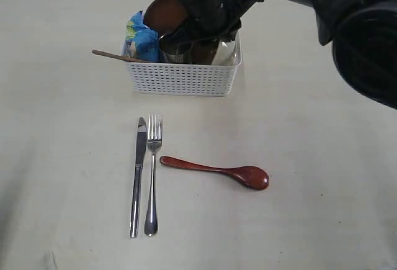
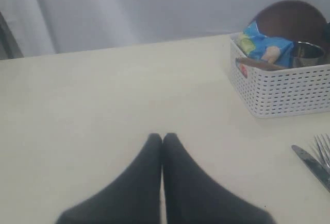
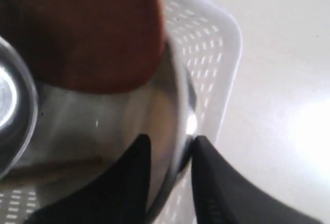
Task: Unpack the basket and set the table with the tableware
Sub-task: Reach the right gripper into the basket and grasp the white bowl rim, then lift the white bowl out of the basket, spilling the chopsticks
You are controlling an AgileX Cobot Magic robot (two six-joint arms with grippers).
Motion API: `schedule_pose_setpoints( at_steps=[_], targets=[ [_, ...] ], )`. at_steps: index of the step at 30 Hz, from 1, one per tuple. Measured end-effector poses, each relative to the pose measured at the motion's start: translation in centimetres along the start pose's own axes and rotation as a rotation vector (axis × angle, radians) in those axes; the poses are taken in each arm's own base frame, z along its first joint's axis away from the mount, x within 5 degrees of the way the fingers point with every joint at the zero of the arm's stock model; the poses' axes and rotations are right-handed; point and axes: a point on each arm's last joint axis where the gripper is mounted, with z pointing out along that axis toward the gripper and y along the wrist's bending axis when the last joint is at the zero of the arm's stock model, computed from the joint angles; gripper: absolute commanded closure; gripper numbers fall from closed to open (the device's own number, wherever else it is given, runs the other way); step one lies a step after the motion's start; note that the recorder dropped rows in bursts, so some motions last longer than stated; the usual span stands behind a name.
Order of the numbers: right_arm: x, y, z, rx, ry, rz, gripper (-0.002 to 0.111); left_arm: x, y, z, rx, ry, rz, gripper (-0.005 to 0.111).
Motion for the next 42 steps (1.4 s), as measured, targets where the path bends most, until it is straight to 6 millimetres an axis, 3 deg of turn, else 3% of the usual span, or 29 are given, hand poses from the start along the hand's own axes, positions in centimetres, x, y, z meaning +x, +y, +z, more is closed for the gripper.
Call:
schedule_pose_setpoints(
  at_steps=[2,17,27,42],
  targets=[
    [-0.2,-0.1,0.0,0.009,-0.016,-0.020,0.108,0.0,0.0,0.0,0.000,0.000,0.000,0.106],
    [-0.2,-0.4,0.1,0.034,-0.017,-0.081,0.109,0.0,0.0,0.0,0.000,0.000,0.000,0.106],
    [-1.3,-2.5,-1.6,0.176,-0.129,-0.128,0.109,0.0,0.0,0.0,0.000,0.000,0.000,0.106],
    [-2.5,-4.6,-1.8,0.361,-0.215,-0.218,0.109,0.0,0.0,0.0,0.000,0.000,0.000,0.106]
  ],
)
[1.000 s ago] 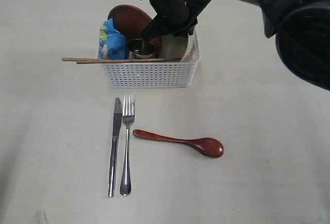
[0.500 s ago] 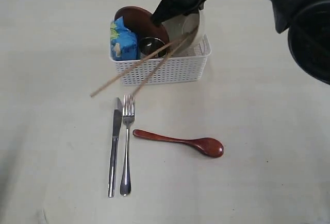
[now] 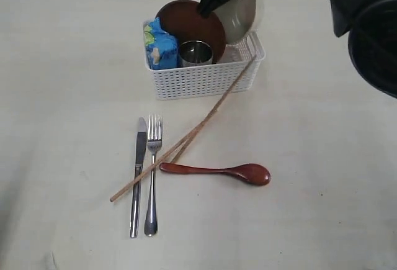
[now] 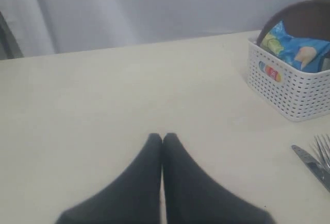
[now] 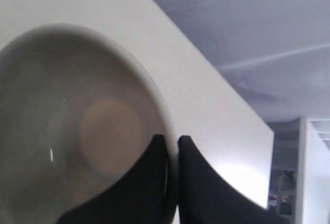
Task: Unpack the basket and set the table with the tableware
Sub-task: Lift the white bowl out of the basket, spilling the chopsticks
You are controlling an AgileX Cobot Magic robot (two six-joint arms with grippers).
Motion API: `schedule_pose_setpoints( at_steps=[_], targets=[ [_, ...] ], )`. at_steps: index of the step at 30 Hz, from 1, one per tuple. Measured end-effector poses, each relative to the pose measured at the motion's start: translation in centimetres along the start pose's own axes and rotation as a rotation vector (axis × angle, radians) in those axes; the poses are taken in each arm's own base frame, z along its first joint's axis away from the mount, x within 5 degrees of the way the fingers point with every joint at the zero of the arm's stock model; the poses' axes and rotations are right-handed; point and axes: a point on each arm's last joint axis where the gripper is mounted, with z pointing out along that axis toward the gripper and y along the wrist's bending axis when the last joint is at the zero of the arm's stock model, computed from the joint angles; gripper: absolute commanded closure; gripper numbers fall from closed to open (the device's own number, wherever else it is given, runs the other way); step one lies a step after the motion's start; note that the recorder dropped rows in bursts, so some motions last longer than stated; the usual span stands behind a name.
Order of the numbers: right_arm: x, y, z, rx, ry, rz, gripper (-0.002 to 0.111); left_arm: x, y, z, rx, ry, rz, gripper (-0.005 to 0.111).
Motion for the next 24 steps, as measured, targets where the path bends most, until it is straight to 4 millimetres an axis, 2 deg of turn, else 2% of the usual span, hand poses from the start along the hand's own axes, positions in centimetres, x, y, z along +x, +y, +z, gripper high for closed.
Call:
schedule_pose_setpoints(
  at_steps=[4,6,8,10,14,16,20,24],
  targets=[
    [-0.5,-1.4,0.0,0.129,-0.056,-0.080,0.109,0.0,0.0,0.0,0.000,0.000,0.000,0.106],
    [-0.8,-2.4,-0.6,0.164,-0.080,-0.090,0.109,0.0,0.0,0.0,0.000,0.000,0.000,0.106],
    [-0.6,-3.5,-1.3,0.144,-0.081,-0.056,0.109,0.0,0.0,0.0,0.000,0.000,0.000,0.106],
    [0.2,-6.0,-1.2,0.040,-0.034,0.062,0.109,0.0,0.0,0.0,0.000,0.000,0.000,0.106],
    [3.5,-12.8,-0.5,-0.233,0.107,0.402,0.109,0.0,0.0,0.0,0.000,0.000,0.000,0.106],
    [5.4,-15.5,-1.0,-0.324,0.137,0.507,0.109,0.0,0.0,0.0,0.000,0.000,0.000,0.106],
    [8.8,-17.5,-2.6,-0.391,0.179,0.579,0.109,0.0,0.0,0.0,0.000,0.000,0.000,0.106],
    [13.3,-16.4,-3.4,-0.507,0.282,0.612,0.109,0.0,0.0,0.0,0.000,0.000,0.000,0.106]
  ],
)
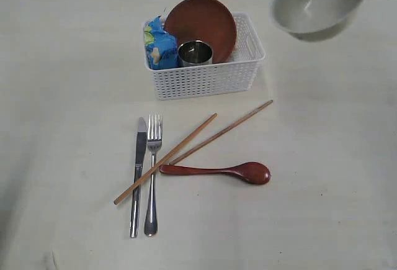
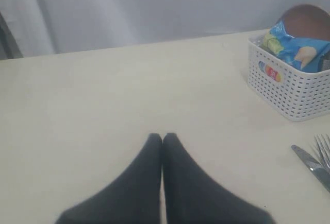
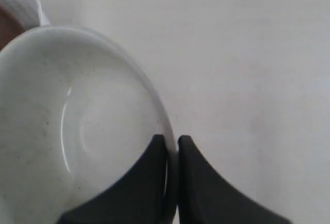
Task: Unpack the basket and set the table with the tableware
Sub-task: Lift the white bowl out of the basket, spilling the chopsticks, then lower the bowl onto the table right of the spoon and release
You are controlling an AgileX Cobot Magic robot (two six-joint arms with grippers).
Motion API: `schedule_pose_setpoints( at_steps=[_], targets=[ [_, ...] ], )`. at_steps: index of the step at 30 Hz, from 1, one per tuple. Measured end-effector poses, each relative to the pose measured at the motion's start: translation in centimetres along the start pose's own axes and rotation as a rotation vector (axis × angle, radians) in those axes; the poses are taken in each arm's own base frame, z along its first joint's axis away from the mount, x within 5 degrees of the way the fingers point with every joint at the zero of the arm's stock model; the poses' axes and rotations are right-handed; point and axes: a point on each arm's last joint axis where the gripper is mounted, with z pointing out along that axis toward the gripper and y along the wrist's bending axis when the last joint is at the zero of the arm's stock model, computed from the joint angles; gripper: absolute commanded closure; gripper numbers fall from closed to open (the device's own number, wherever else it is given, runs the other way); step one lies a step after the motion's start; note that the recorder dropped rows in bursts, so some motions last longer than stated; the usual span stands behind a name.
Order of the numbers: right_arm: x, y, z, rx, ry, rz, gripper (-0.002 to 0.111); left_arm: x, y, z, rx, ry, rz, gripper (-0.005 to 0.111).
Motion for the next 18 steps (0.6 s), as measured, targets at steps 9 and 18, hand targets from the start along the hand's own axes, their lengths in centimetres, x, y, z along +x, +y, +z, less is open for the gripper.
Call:
schedule_pose_setpoints(
  at_steps=[9,18],
  targets=[
    [9.4,1.0,4.9,-0.270,0.136,0.072,0.109,0.0,0.0,0.0,0.000,0.000,0.000,0.106],
    [14.1,1.7,10.3,-0.325,0.132,0.114,0.109,0.0,0.0,0.0,0.000,0.000,0.000,0.106]
  ],
)
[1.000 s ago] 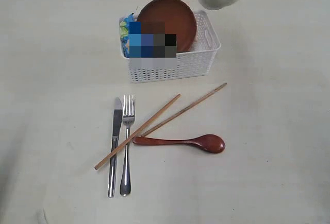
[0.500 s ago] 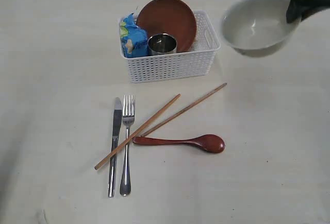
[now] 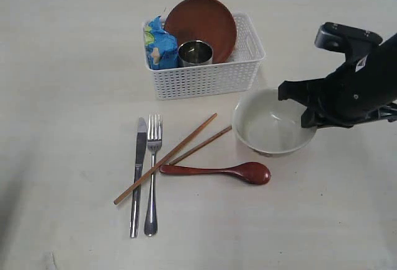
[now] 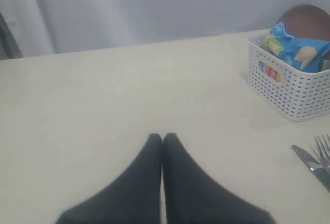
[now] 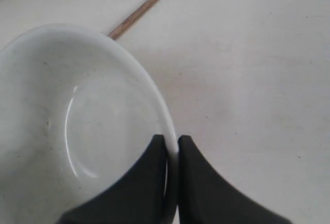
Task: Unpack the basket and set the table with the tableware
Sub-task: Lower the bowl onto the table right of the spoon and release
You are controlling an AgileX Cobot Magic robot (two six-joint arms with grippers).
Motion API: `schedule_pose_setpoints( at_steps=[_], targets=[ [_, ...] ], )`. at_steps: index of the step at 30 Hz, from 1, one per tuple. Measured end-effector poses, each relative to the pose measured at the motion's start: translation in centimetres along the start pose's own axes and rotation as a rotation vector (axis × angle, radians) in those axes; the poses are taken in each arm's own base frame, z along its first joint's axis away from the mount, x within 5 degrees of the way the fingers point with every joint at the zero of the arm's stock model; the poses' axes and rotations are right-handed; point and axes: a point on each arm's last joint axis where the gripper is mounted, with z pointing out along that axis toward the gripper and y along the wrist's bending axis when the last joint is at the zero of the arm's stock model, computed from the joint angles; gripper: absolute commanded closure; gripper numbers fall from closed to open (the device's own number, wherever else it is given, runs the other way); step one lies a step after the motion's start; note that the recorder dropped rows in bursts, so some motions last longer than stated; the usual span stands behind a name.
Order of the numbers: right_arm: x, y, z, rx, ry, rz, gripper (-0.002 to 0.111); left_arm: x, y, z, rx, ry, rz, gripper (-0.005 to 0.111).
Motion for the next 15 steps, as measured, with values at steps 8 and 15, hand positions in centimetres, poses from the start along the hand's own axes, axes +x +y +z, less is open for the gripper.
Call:
schedule_pose_setpoints(
  at_steps=[8,15],
  targets=[
    [0.1,-0.4,1.9,0.016,0.002,-0.026,0.109,0.0,0.0,0.0,0.000,0.000,0.000,0.106],
    [0.0,-0.6,3.5,0.029,0.023,-0.026,0.109,0.0,0.0,0.0,0.000,0.000,0.000,0.106]
  ],
)
